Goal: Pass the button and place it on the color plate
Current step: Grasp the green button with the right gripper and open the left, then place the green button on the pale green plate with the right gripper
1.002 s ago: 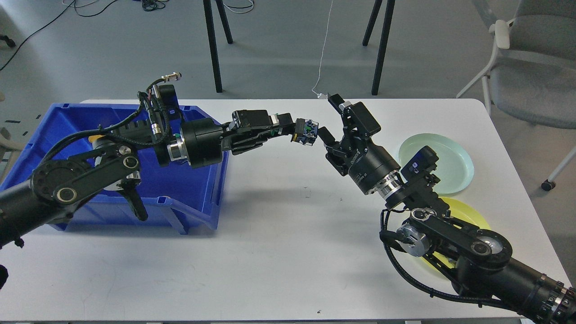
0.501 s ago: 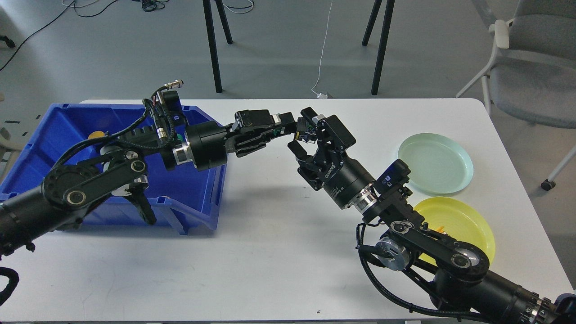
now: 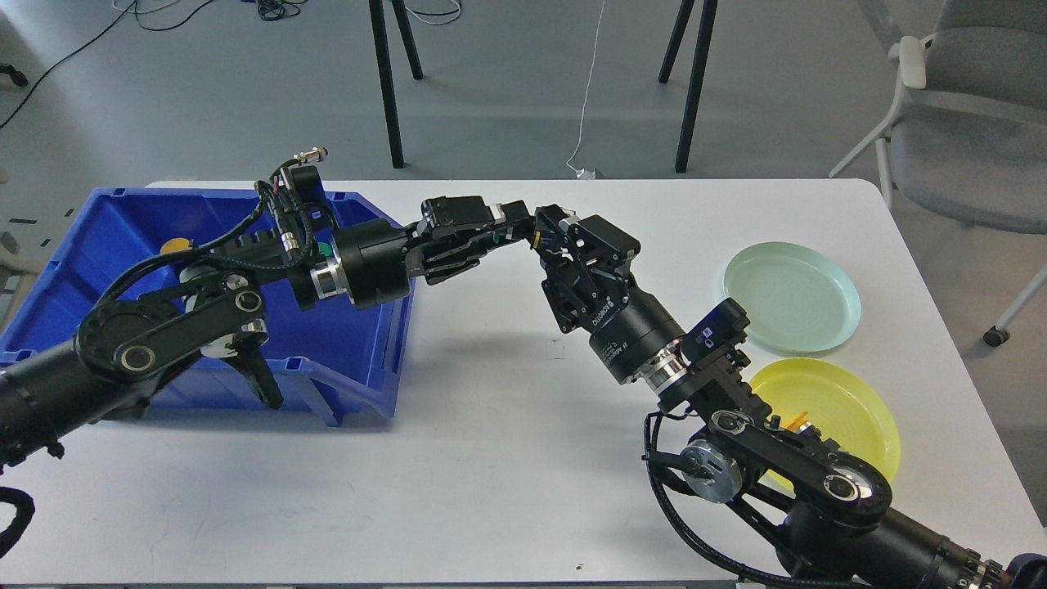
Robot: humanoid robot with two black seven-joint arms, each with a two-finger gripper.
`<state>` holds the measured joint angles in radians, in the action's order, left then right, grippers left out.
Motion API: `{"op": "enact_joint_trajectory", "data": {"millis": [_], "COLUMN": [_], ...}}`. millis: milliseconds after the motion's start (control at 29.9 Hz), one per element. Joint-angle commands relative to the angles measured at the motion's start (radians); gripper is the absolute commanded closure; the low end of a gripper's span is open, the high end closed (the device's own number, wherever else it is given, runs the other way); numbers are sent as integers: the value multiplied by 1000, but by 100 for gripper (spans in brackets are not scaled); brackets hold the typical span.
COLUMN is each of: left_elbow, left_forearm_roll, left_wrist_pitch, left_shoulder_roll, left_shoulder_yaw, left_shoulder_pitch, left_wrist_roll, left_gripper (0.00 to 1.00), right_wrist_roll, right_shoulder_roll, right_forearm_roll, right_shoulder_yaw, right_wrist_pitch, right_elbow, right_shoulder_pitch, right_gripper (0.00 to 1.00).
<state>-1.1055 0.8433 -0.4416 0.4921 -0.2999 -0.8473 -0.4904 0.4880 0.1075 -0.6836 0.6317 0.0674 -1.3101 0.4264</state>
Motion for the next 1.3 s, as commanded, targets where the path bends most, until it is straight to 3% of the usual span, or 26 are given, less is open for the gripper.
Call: {"op": "enact_joint_trajectory", "data": {"millis": [0, 67, 100, 167, 200, 301, 535, 668, 802, 1002, 1203, 1269], "left_elbow": [1, 1, 3, 4, 4, 16, 30, 41, 42, 44, 44, 44], "left_forearm_roll": [2, 2, 0, -6, -21, -67, -99, -101, -107, -107, -108, -107], "left_wrist_pitch": [0, 1, 1, 3, 1, -6, -9, -11, -14, -16, -16, -16], "left_shoulder_roll": [-1, -1, -3, -10, -13, -15, -21, -23, -23, -24, -24, -24], "left_shoulder_yaw": [1, 1, 1, -2, -10, -18, -19, -19, -19, -21, -19, -21], "left_shoulder_pitch": [1, 1, 1, 4, 5, 7, 13, 19, 22, 24, 25, 25], "left_wrist_roll": [2, 2, 2, 2, 2, 2, 2, 2, 2, 2, 2, 2], "left_gripper": [92, 86, 75, 42, 30, 18, 11, 11, 9, 8, 8, 8], "right_wrist_roll": [1, 1, 1, 1, 1, 1, 1, 1, 1, 1, 1, 1], "right_shoulder_roll": [0, 0, 1, 3, 4, 12, 109, 253, 363, 379, 342, 327], "right_forearm_roll": [1, 1, 1, 1, 1, 1, -2, -10, -16, -16, -13, -13], "right_shoulder_yaw": [2, 2, 2, 11, 20, 51, 140, 171, 143, 50, -9, -7], "right_wrist_pitch": [2, 2, 2, 3, 3, 3, 6, 112, 186, 190, 195, 195], "right_elbow": [-1, -1, -1, -3, -3, -3, 5, 38, 233, 480, 529, 529], "right_shoulder_pitch": [-5, -8, -8, -9, -15, -31, -95, -118, -113, -51, -21, -20], "right_gripper": [99, 99, 99, 99, 99, 99, 99, 99, 99, 98, 64, 45]}}
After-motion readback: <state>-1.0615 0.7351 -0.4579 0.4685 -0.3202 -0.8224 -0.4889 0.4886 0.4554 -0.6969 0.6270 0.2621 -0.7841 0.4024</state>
